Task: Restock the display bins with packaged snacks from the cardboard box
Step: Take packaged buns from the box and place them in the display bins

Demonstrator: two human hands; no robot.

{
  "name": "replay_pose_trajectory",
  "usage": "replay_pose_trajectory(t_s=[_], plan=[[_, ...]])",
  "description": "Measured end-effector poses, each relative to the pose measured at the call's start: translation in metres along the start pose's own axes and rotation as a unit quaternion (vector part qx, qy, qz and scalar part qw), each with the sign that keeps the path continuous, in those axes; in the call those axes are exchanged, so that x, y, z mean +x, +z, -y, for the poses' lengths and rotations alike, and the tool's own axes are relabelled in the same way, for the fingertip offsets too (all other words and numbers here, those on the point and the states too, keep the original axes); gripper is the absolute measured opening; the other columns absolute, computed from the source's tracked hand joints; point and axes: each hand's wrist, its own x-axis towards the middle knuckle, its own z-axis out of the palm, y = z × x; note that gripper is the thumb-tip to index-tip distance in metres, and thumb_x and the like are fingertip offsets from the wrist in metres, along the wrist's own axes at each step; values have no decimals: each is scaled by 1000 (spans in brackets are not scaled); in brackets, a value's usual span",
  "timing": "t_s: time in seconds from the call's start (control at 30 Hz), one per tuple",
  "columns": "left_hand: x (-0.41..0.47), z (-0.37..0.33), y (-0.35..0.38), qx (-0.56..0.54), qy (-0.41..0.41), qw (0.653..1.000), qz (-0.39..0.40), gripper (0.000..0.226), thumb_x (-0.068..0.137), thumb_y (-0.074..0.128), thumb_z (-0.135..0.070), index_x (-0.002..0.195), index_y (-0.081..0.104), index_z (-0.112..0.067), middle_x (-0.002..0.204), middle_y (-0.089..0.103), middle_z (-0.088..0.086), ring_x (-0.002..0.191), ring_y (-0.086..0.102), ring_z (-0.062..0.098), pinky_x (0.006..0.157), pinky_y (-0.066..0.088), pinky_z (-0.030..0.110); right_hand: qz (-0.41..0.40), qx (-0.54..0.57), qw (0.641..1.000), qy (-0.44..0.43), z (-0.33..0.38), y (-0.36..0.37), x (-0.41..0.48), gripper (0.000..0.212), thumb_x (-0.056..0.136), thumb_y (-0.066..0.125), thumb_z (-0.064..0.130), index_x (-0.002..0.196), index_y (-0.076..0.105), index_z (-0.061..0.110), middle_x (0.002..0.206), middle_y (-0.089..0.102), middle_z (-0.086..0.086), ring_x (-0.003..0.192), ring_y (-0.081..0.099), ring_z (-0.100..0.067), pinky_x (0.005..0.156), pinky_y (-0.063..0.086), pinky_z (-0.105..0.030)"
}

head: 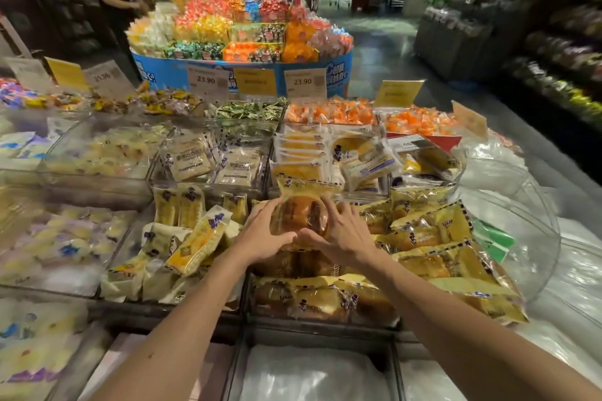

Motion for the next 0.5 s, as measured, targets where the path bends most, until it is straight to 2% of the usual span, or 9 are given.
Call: replay_pose_trajectory(t_s=[0.07,0.13,0.2,0.27,0.37,0.5], plan=[[-8,-6,-6,7,9,1000,-13,77,88,73,-38,151,31,-33,155,29,2,140,35,26,113,33,52,-18,15,1000,-7,-5,-9,-10,86,87,45,76,154,17,30,146,40,-15,129,41,-32,106,41,-47],[-16,-16,-14,17,20,999,-39,60,90,71,-37,142,43,-29,142,44,4,129,46,23,105,41,47,-25,17,999,-11,-13,-22,-26,76,91,48,69,151,24,30,145,42,-12,129,42,-29,106,41,-46],[-24,-34,-21,33,50,996,-58,34,90,70,-38,119,57,-26,118,60,-1,107,59,17,85,49,33,-33,38,999,-12,-26,-38,-51,65,93,48,66,146,37,29,140,49,-8,123,46,-24,102,45,-42],[-36,-63,-21,46,90,993,-56,17,91,69,-38,98,61,-25,95,66,-5,86,63,10,66,45,22,-58,67,996,-12,-46,-57,-88,62,90,43,70,135,50,27,129,57,-2,112,53,-18,94,51,-39],[-64,-119,-6,82,181,978,-57,17,91,69,-37,87,63,-22,82,63,-6,74,58,5,58,41,20,-123,102,987,2,-88,-87,-167,69,80,33,78,115,62,26,107,60,10,92,57,-11,78,55,-35],[-123,-212,52,89,316,944,-7,15,89,69,-39,85,60,-28,79,60,-14,72,56,-3,56,43,11,-187,93,972,108,-159,-107,-306,52,80,43,74,100,63,32,88,61,16,77,58,-8,70,51,-33]])
